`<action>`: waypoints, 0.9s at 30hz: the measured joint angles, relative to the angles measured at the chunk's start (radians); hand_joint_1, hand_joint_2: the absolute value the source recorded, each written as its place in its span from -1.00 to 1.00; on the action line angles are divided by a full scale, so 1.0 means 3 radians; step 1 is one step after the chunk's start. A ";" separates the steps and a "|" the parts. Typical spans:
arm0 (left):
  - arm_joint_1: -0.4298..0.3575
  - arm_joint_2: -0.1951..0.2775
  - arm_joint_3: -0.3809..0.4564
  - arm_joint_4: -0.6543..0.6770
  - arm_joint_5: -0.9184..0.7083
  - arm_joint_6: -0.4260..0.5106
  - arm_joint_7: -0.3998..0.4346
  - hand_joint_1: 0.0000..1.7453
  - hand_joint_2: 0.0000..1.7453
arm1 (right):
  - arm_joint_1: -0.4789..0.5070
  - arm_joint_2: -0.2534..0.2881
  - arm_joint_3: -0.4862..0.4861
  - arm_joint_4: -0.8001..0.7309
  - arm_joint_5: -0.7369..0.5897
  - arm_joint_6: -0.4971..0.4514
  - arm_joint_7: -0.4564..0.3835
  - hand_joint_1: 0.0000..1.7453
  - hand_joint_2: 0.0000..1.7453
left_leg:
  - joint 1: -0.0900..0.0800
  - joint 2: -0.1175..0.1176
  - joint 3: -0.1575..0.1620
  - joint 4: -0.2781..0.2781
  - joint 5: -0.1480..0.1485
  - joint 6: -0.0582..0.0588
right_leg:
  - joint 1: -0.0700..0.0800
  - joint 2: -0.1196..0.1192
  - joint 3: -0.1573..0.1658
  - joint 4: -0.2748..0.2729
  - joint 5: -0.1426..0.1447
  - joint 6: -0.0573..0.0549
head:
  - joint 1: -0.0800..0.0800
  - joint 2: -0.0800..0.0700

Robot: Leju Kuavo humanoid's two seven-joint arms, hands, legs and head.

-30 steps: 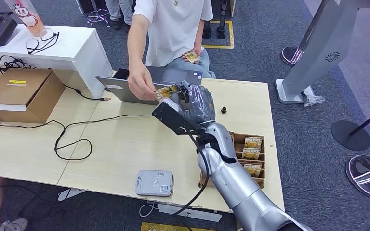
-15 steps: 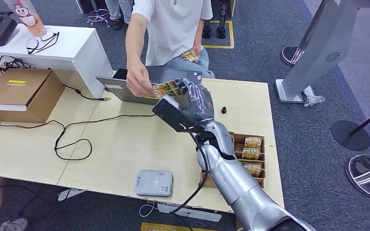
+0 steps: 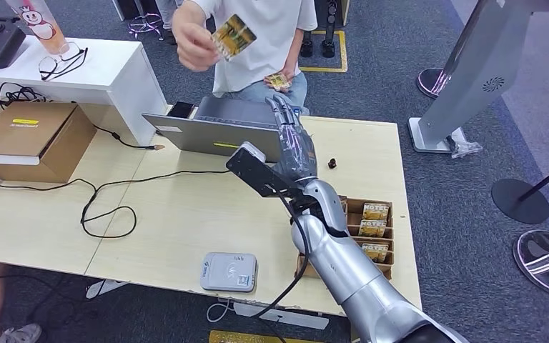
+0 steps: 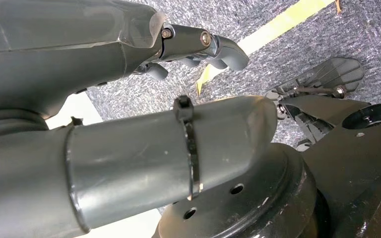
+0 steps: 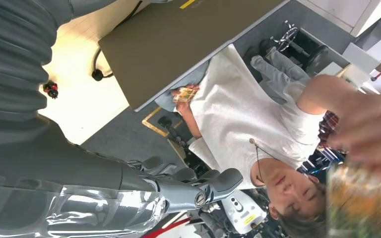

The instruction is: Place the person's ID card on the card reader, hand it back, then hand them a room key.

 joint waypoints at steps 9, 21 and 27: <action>0.0001 0.0000 -0.0019 0.0000 0.0031 0.0000 0.0000 -1.00 -1.00 | 0.0000 0.0000 0.0001 -0.0019 0.0100 -0.0037 -0.0072 -1.00 1.00 | 0.0000 0.0000 0.0000 0.0000 0.0000 0.0000 | 0.0000 0.0000 0.0000 0.0000 0.0000 0.0000 | 0.0000 0.0000; 0.0001 0.0001 -0.0021 0.0000 0.0044 0.0007 -0.0009 -1.00 -1.00 | 0.0075 -0.0026 0.0029 -0.0224 0.0241 -0.0058 -0.0161 -1.00 1.00 | 0.0000 0.0000 0.0001 0.0000 0.0000 0.0000 | 0.0000 0.0000 0.0000 0.0000 0.0000 -0.0001 | 0.0000 0.0000; 0.0020 0.0000 -0.0021 -0.0011 0.0061 0.0003 -0.0052 -1.00 -1.00 | 0.0297 -0.0147 0.0100 -0.0661 0.0486 -0.0009 -0.0213 -1.00 1.00 | 0.0000 0.0000 0.0001 0.0000 0.0000 0.0000 | 0.0000 0.0000 0.0000 0.0000 0.0000 -0.0001 | 0.0000 0.0000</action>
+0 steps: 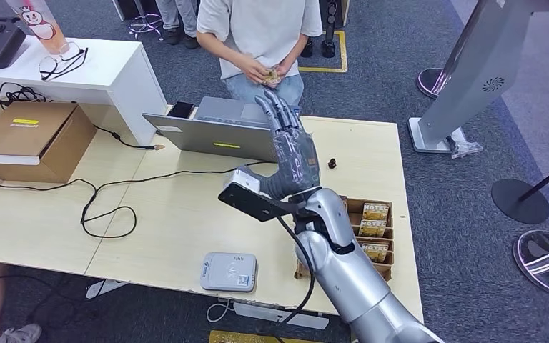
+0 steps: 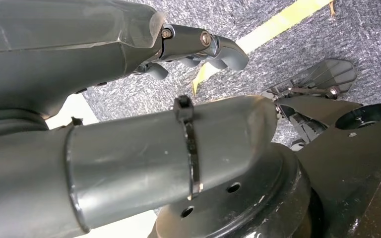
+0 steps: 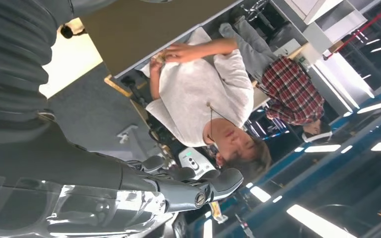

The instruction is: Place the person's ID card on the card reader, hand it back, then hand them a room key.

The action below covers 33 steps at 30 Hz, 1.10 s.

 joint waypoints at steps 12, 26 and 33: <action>0.0116 -0.0027 0.0062 -0.0137 -0.0002 -0.0099 -0.0083 -1.00 -1.00 | 0.0320 -0.0307 0.0195 -0.0557 0.0216 0.0120 -0.0092 -1.00 1.00 | 0.0000 0.0000 0.0000 0.0000 0.0000 0.0000 | 0.0000 0.0000 0.0000 0.0000 0.0000 0.0000 | 0.0000 0.0000; 0.0193 -0.0158 0.0272 -0.0433 -0.0109 -0.0279 -0.0089 -1.00 -1.00 | 0.0606 -0.0568 0.0267 -0.0854 0.0591 0.0247 0.0071 -1.00 1.00 | 0.0000 -0.0001 0.0000 0.0000 0.0000 0.0000 | 0.0000 -0.0001 0.0000 0.0000 0.0000 0.0000 | 0.0000 0.0000; 0.0237 -0.0240 0.0357 -0.0610 -0.0150 -0.0374 -0.0089 -1.00 -1.00 | 0.0745 -0.0671 0.0266 -0.0954 0.0702 0.0337 0.0148 -1.00 1.00 | 0.0000 0.0000 0.0000 0.0000 0.0000 0.0000 | 0.0000 0.0000 0.0000 0.0000 0.0000 0.0000 | -0.0001 0.0000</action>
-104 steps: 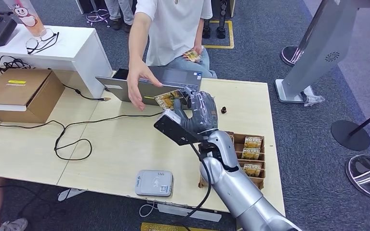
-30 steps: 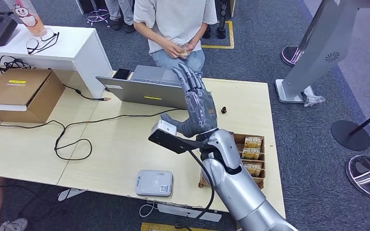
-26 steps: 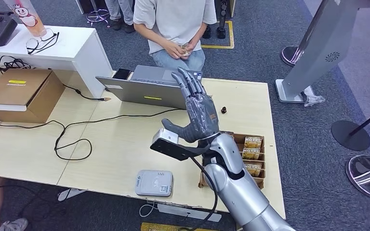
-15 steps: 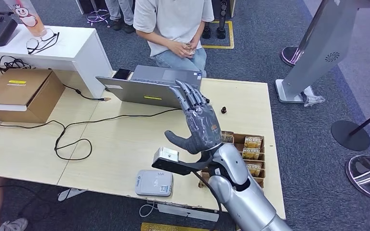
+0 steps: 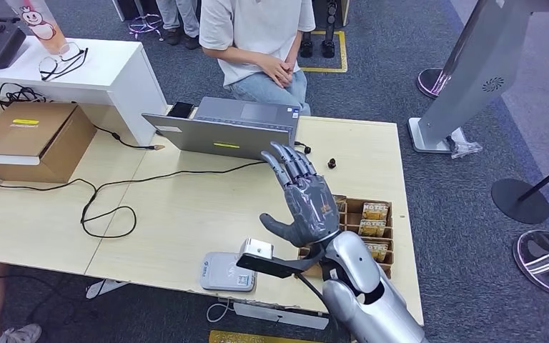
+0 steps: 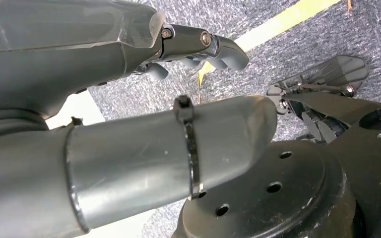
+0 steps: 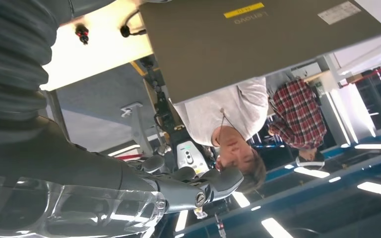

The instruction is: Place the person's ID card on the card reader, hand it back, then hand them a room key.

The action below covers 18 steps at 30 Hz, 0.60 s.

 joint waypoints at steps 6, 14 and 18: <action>0.0019 -0.0055 0.0066 -0.0124 -0.0068 -0.0086 -0.0015 -1.00 -1.00 | 0.0120 -0.0103 -0.0010 -0.0080 0.0050 0.0062 0.0034 -1.00 1.00 | 0.0000 0.0000 0.0000 0.0000 0.0000 0.0000 | 0.0000 0.0000 0.0000 0.0000 0.0000 0.0000 | 0.0000 0.0000; 0.0036 -0.0097 0.0168 -0.0225 -0.0164 -0.0162 -0.0073 -1.00 -1.00 | 0.0335 -0.0216 -0.0062 -0.0207 0.0180 0.0197 0.0108 -1.00 1.00 | 0.0000 0.0000 0.0000 0.0000 0.0000 0.0000 | 0.0000 0.0000 0.0000 0.0000 0.0000 0.0000 | 0.0000 0.0000; 0.0048 -0.0114 0.0200 -0.0251 -0.0201 -0.0179 -0.0101 -1.00 -1.00 | 0.0412 -0.0258 -0.0110 -0.0232 0.0237 0.0236 0.0146 -1.00 1.00 | 0.0000 0.0000 0.0000 0.0000 0.0000 0.0000 | 0.0000 0.0000 0.0000 0.0000 0.0000 0.0000 | 0.0001 0.0000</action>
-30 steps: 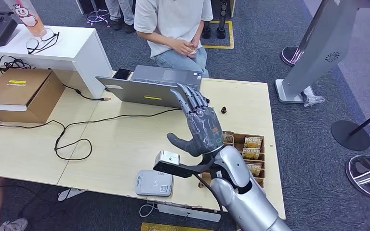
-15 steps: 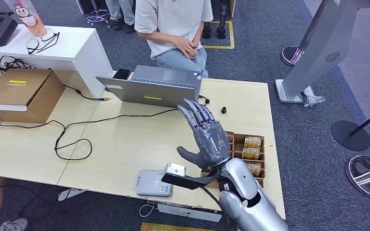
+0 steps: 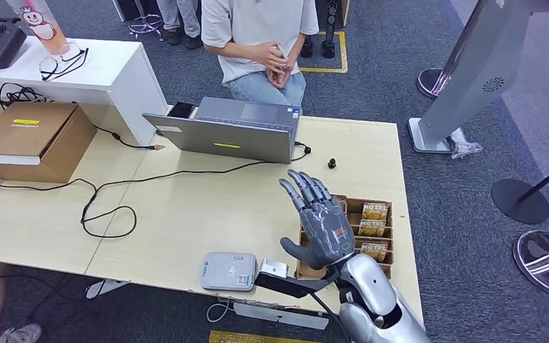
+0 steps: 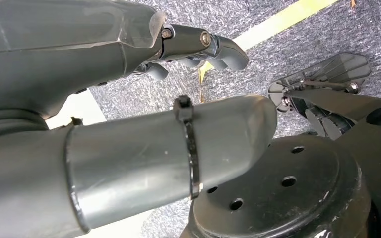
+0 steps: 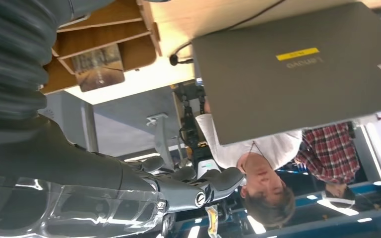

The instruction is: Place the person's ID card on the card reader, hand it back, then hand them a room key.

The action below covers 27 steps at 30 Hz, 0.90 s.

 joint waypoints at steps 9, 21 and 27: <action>0.0005 -0.0013 0.0066 -0.0025 -0.0097 -0.0005 -0.0059 -1.00 -1.00 | 0.0146 -0.0040 -0.0110 -0.0013 0.0168 0.0077 0.0103 -1.00 1.00 | 0.0000 0.0000 0.0001 0.0000 0.0000 0.0000 | 0.0000 0.0000 0.0000 0.0000 0.0000 0.0000 | -0.0001 0.0000; 0.0004 -0.0056 0.0155 -0.0067 -0.0181 -0.0035 -0.0102 -1.00 -1.00 | 0.0233 -0.0045 -0.0218 -0.0023 0.0311 0.0155 0.0172 -1.00 1.00 | 0.0000 0.0000 0.0000 0.0000 0.0000 0.0000 | 0.0000 0.0000 0.0000 0.0000 0.0000 0.0000 | -0.0001 0.0000; 0.0001 -0.0064 0.0170 -0.0068 -0.0225 -0.0028 -0.0117 -1.00 -1.00 | 0.0264 -0.0045 -0.0251 -0.0052 0.0374 0.0186 0.0208 -1.00 1.00 | 0.0000 0.0000 0.0001 0.0000 0.0000 0.0000 | 0.0000 0.0000 0.0000 0.0000 0.0000 0.0000 | -0.0001 0.0000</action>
